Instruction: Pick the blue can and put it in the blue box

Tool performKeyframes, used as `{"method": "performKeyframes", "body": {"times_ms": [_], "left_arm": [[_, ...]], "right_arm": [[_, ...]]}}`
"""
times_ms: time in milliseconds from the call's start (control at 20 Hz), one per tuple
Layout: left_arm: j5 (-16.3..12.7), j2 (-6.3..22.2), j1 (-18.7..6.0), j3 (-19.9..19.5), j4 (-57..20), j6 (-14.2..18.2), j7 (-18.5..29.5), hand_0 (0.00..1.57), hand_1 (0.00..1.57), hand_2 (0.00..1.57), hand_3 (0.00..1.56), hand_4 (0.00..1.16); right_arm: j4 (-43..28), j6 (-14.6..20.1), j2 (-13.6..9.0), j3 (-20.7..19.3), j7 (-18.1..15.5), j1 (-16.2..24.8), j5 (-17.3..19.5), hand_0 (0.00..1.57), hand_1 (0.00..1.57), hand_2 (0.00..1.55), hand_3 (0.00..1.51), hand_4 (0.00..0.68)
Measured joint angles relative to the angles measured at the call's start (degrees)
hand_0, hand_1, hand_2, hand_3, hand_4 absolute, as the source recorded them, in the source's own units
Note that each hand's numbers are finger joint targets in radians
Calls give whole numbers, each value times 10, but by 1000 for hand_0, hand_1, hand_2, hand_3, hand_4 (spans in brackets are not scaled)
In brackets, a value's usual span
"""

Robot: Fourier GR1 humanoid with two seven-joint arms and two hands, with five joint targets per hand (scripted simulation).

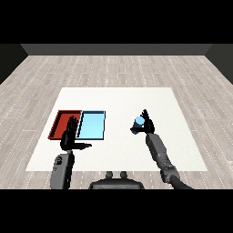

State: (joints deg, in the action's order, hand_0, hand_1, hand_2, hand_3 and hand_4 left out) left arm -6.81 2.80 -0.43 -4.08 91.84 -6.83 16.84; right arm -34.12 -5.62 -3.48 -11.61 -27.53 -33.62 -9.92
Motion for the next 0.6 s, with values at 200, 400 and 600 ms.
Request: {"method": "performKeyframes", "body": {"times_ms": [200,400,600], "left_arm": [[-8,8,-7,-10,3,-3,-9,0,0,0,0,0],[-8,8,4,-8,6,-7,-4,0,0,0,0,0],[-7,6,-2,-8,2,-4,-4,0,0,0,0,0]], "right_arm": [[23,7,4,-1,0,-20,-4,0,0,0,0,0],[33,28,13,-1,-11,-26,-3,404,404,875,914,0],[48,82,18,-9,-21,-45,2,1502,1502,1479,1429,599]]}}
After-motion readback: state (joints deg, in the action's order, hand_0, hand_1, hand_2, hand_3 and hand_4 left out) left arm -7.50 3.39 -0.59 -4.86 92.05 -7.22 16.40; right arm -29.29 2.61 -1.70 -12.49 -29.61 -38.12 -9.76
